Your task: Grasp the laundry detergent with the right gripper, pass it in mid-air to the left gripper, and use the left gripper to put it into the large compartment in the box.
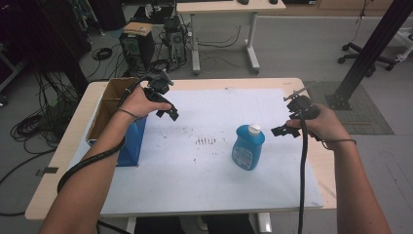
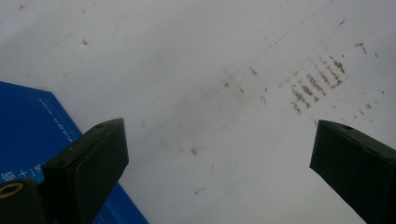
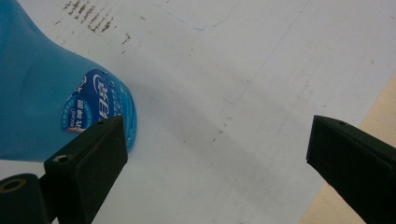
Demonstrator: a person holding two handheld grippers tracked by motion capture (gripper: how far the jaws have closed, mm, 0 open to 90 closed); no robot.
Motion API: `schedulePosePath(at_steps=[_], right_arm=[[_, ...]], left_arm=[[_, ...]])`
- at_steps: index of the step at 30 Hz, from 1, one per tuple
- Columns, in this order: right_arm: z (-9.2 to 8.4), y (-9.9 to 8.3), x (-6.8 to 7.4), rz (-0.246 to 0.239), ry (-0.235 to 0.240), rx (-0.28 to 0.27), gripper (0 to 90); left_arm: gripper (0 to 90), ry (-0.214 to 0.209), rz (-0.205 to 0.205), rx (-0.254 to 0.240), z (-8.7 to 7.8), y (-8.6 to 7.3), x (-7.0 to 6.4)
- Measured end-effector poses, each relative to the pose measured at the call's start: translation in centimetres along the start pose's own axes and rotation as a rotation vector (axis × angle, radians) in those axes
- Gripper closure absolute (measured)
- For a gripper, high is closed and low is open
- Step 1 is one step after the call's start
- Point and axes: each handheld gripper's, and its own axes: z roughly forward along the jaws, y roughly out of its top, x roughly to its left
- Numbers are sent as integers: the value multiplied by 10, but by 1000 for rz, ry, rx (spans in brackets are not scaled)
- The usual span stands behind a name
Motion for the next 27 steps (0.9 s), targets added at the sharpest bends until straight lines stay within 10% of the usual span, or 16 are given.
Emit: schedulePosePath(at_steps=[27], right_arm=[[-17, -58, 10, 37, -1, -26, 52]], left_arm=[[46, -20, 2, -13, 0, -9, -2]])
